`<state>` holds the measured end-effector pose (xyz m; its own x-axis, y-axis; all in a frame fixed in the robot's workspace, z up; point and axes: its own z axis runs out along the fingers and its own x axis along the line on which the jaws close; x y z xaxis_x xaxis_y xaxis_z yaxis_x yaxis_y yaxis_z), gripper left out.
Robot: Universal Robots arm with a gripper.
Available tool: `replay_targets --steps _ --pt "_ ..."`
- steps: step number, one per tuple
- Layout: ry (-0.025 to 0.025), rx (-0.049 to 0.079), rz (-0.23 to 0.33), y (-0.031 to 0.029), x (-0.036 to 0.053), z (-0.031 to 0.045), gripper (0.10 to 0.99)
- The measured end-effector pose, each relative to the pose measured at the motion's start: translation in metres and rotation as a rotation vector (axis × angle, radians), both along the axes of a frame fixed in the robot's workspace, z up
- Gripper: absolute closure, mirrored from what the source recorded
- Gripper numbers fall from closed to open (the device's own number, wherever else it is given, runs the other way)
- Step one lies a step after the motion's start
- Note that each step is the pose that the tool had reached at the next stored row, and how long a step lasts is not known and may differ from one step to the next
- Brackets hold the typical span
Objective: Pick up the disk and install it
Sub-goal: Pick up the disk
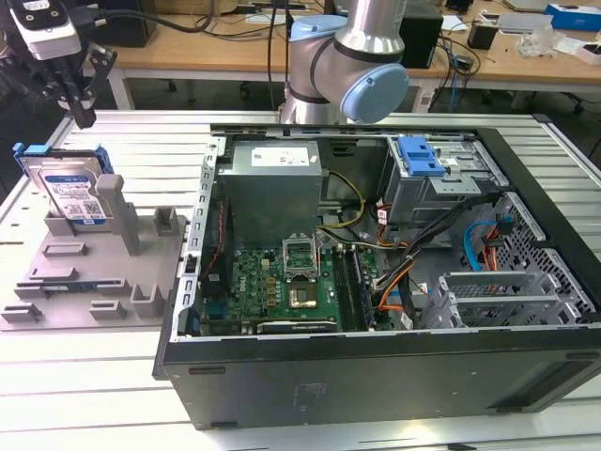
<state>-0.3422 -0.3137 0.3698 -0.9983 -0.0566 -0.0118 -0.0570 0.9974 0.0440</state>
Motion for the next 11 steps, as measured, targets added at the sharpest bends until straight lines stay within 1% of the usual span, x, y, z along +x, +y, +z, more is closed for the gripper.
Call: replay_targets --steps 2,6,7,9,11 --pt "0.0007 0.0 0.04 0.0 0.0 0.0 0.98" --pt "0.0044 0.0 0.124 0.0 0.0 0.0 0.98" --pt "0.0064 0.0 0.152 0.0 0.0 0.0 0.98" --pt "0.0092 0.0 0.189 0.0 0.0 0.0 0.98" --pt "0.0146 0.0 0.252 0.0 0.0 -0.0001 0.98"
